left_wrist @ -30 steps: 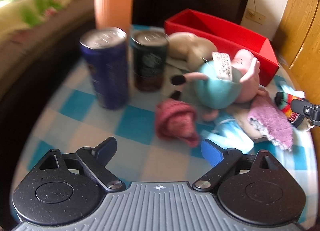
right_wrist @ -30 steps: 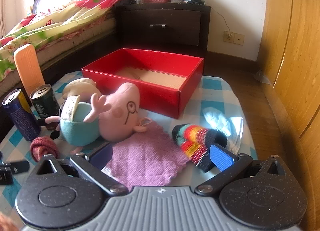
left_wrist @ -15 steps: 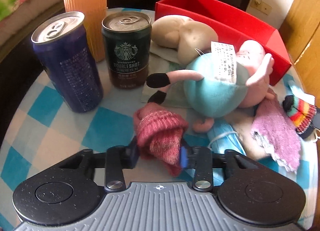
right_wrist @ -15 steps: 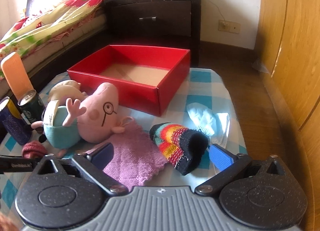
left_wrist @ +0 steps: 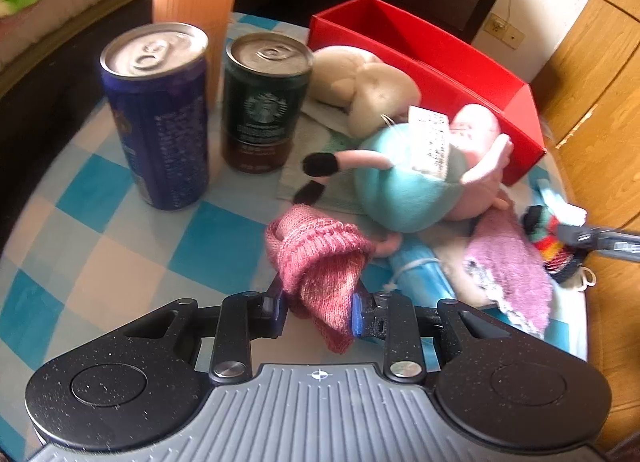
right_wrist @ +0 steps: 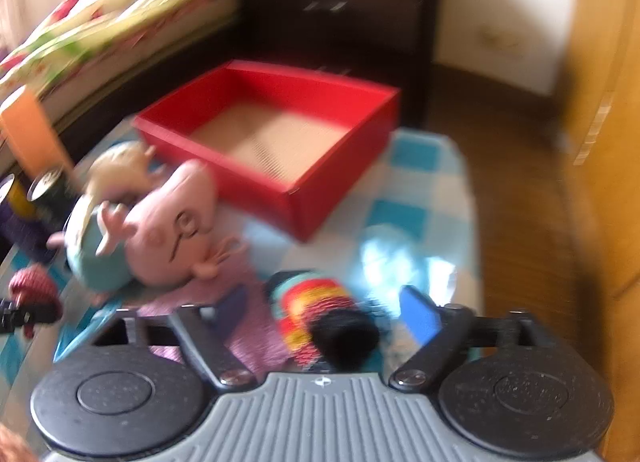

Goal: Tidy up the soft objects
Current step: 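Grasp the pink knit hat with the left gripper while the right gripper reaches toward the rainbow sock, then lift the hat with the left gripper while the right gripper grasps and lifts the rainbow sock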

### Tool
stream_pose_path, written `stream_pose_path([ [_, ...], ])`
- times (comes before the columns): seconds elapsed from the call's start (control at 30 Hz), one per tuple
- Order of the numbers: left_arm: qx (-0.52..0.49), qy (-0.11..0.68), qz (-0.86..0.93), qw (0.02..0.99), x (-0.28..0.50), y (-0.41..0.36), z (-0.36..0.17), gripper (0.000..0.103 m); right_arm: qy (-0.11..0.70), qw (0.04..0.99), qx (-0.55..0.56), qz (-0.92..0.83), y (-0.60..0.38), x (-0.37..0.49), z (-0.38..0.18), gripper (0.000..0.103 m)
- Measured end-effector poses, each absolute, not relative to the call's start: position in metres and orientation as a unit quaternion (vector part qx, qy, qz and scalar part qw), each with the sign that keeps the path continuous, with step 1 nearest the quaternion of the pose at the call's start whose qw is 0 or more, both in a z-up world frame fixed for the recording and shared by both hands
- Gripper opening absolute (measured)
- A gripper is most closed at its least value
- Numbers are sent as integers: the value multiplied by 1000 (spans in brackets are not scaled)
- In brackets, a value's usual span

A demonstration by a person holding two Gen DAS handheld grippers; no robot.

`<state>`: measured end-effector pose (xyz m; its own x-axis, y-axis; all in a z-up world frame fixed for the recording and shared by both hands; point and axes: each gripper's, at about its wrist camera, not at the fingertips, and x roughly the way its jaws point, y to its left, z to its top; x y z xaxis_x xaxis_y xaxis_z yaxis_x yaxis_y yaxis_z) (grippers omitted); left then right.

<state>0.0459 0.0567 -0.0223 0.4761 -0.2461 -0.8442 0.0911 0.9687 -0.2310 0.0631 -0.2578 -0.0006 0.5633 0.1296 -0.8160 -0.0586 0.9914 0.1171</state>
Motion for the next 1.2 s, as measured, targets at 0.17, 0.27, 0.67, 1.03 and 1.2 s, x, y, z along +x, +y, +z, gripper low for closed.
stream_pose_path([
  [0.17,-72,505,-107,854,46,49,-25,30,503,861,70,40,-264,73,-28,15],
  [0.27,-70,507,-108,852,48,46,-26,31,505,858,82,42,-263,73,-28,2],
  [0.67,-68,496,-123,857,40,31,-14,32,494,862,107,44,-261,63,-12,0],
  [1.03,-80,455,-155,873,36,12,21,32,431,886,148,83,-255,37,34,0],
  [1.2,-88,442,-155,879,36,10,34,32,414,892,152,101,-249,34,46,0],
])
